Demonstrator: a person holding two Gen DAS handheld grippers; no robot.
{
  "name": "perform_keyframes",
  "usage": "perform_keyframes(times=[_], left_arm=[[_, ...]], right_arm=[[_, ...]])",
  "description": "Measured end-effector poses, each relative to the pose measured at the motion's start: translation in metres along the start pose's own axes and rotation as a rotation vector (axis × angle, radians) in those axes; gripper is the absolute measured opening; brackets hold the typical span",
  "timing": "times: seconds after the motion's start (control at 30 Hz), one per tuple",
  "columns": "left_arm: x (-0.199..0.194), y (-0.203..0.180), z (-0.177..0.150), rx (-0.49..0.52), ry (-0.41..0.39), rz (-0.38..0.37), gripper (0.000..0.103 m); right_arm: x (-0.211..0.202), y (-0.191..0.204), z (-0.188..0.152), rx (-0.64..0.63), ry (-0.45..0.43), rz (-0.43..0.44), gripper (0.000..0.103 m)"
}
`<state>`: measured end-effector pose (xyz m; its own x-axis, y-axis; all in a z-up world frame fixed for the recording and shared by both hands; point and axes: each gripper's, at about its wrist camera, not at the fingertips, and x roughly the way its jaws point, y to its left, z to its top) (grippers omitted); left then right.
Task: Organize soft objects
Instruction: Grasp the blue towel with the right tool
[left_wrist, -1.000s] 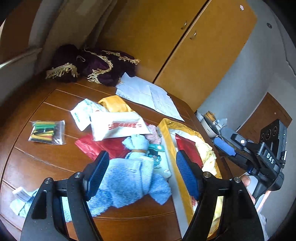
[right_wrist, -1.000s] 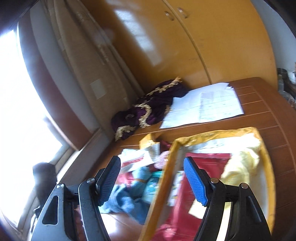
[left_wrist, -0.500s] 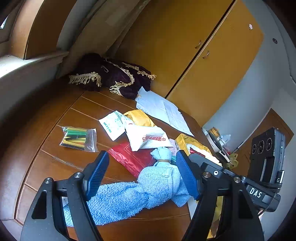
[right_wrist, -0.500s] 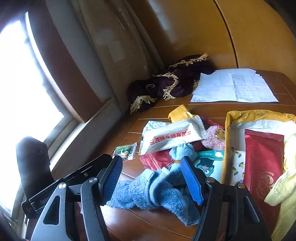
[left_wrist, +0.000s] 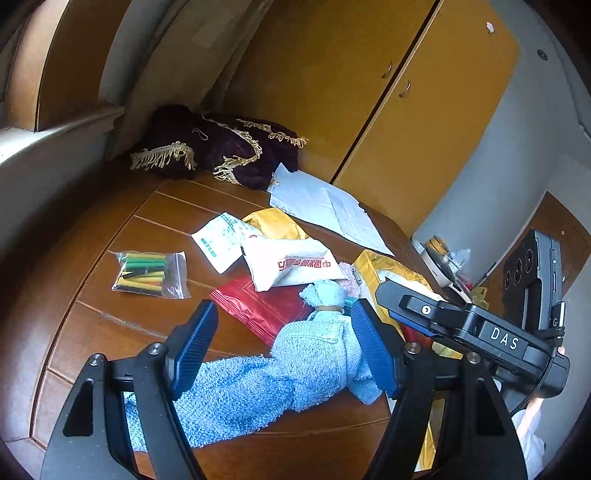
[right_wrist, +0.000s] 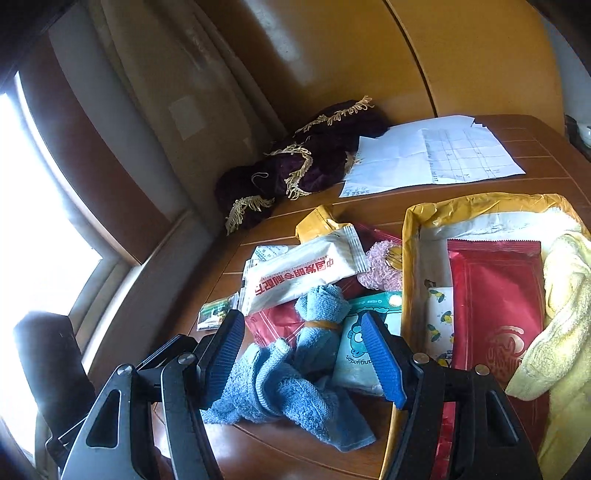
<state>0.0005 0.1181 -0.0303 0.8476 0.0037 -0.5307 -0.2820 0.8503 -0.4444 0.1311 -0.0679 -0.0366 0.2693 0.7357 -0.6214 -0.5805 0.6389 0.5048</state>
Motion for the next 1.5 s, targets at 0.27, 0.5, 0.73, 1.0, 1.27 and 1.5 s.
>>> perform_keyframes(times=[0.27,0.5,0.73,1.0,1.27,1.5], left_arm=[[0.001,-0.001,0.000,0.001,0.012,0.009,0.074],[0.002,-0.001,-0.001,0.003,0.017,0.011,0.074],[0.004,-0.004,-0.003,0.021,0.031,0.016,0.074],[0.007,-0.006,-0.004,0.025,0.042,0.023,0.074],[0.009,-0.011,-0.006,0.056,0.049,0.029,0.074],[0.007,-0.014,-0.007,0.067,0.050,0.018,0.074]], right_arm=[[0.002,0.005,-0.002,-0.020,0.007,0.018,0.068],[0.002,0.002,-0.002,-0.009,0.007,0.027,0.068],[0.001,0.000,-0.002,0.005,0.009,0.040,0.068],[0.001,-0.001,-0.002,0.010,0.009,0.050,0.068],[-0.002,-0.005,-0.001,0.043,-0.001,0.078,0.068],[-0.003,-0.006,-0.001,0.051,0.004,0.106,0.068]])
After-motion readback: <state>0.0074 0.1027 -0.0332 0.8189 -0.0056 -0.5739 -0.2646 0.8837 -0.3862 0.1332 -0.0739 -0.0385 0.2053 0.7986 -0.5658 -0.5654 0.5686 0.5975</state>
